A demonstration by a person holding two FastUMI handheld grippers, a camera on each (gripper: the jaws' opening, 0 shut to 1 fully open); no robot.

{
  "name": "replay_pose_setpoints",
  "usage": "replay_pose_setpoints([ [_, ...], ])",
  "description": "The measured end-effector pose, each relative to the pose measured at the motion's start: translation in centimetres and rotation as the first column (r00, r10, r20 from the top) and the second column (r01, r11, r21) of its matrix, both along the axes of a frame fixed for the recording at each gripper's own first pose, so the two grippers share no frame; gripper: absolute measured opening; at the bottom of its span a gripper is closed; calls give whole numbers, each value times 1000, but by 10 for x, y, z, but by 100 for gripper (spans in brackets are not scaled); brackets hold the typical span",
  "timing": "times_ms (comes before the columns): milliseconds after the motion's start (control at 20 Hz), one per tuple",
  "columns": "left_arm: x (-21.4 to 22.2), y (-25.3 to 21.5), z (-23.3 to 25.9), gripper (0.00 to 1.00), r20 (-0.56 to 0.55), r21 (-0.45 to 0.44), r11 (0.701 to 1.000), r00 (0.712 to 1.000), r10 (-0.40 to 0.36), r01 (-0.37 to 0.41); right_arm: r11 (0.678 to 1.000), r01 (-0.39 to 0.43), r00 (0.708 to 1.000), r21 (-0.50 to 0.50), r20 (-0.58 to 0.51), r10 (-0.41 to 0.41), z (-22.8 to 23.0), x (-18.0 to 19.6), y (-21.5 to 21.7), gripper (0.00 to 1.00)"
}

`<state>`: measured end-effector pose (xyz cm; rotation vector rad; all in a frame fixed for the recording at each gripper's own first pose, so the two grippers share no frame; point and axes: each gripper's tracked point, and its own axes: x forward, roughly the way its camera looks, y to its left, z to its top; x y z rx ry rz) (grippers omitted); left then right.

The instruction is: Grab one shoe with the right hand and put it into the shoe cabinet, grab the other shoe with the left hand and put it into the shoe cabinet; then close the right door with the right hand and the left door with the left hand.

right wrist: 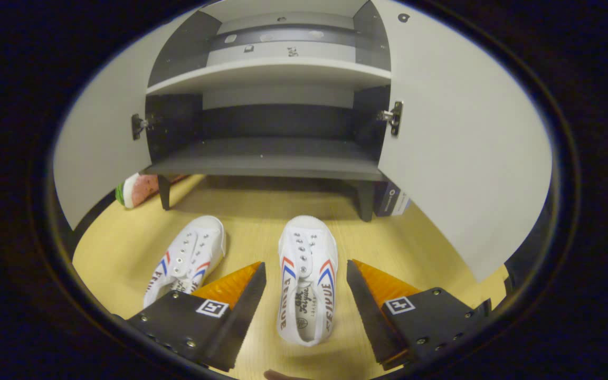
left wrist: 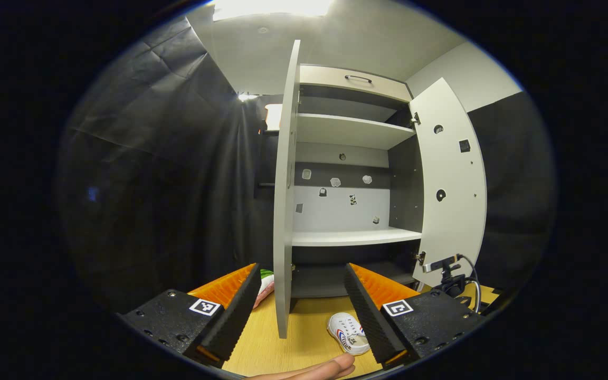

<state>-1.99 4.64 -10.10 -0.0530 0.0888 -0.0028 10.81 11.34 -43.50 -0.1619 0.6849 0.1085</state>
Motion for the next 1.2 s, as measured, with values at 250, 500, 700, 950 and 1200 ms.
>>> replay_pose_setpoints([
  [250, 0, -2, -10, 96, -12, -9, 1000, 1000, -8, 8, 993, -53, 998, -103, 9, 54, -23, 0, 6, 88],
  [500, 0, -13, -24, 96, -40, -3, 999, 999, -35, 35, 999, -8, 1000, -49, 22, 9, -20, -7, 4, 60],
  [700, 1, -21, -28, 92, -43, 2, 999, 998, -52, 52, 996, -75, 997, 42, -21, 76, -27, -23, 29, 63],
  [950, -1, -39, -36, 96, -52, -3, 995, 994, -98, 98, 985, 100, 995, 138, -29, -96, -36, 14, 16, 45],
  [1200, -3, -52, -44, 96, -65, 20, 991, 990, -128, 129, 957, 77, 996, 280, 28, -88, -41, 29, 13, 0],
])
